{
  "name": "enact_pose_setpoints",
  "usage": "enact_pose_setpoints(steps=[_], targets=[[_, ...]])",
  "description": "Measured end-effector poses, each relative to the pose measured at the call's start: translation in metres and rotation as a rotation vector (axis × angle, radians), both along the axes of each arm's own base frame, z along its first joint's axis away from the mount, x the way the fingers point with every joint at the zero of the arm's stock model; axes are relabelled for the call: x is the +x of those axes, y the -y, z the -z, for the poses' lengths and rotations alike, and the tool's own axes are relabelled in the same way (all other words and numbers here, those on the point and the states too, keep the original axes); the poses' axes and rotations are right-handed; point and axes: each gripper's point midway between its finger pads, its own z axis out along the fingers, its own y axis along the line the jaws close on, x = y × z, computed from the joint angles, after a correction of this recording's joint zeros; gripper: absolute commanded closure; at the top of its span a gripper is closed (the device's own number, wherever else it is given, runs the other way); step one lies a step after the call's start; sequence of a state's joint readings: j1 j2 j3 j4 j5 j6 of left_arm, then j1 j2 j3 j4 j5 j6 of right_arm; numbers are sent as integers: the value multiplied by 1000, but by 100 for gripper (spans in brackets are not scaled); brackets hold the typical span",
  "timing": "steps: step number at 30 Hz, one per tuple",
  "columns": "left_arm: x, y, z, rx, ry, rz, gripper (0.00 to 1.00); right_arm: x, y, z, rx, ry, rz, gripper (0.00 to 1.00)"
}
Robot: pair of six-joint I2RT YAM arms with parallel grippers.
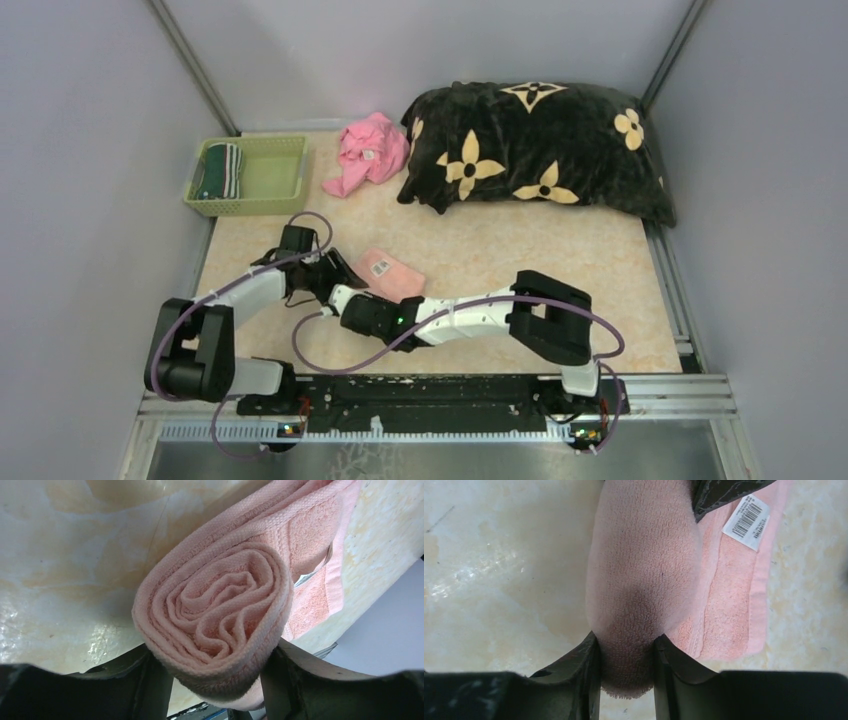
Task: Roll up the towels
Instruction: Roll the towel at the center of the board.
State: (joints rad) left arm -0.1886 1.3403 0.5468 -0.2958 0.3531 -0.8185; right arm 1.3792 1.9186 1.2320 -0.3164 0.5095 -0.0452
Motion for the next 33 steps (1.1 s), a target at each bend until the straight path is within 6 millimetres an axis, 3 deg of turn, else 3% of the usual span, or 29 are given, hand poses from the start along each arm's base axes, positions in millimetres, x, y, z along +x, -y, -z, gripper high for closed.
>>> enact_pose_setpoints(steps=[3, 10, 19, 24, 28, 33], targets=[[6, -2, -3, -17, 1, -6, 26, 6, -3, -2, 65, -100, -2, 86], [19, -16, -13, 39, 60, -26, 6, 11, -16, -6, 294, -485, -14, 95], [3, -39, -35, 125, 145, -71, 5, -1, -22, -9, 539, -978, -26, 96], [-17, -41, -16, 128, 91, -74, 15, -13, -23, -7, 567, -1137, -36, 93], [-16, -39, -6, 117, 57, -75, 30, -18, -23, -6, 576, -1218, -25, 88], [-11, -34, -1, 96, 45, -64, 49, -14, -21, -6, 578, -1212, 12, 69]])
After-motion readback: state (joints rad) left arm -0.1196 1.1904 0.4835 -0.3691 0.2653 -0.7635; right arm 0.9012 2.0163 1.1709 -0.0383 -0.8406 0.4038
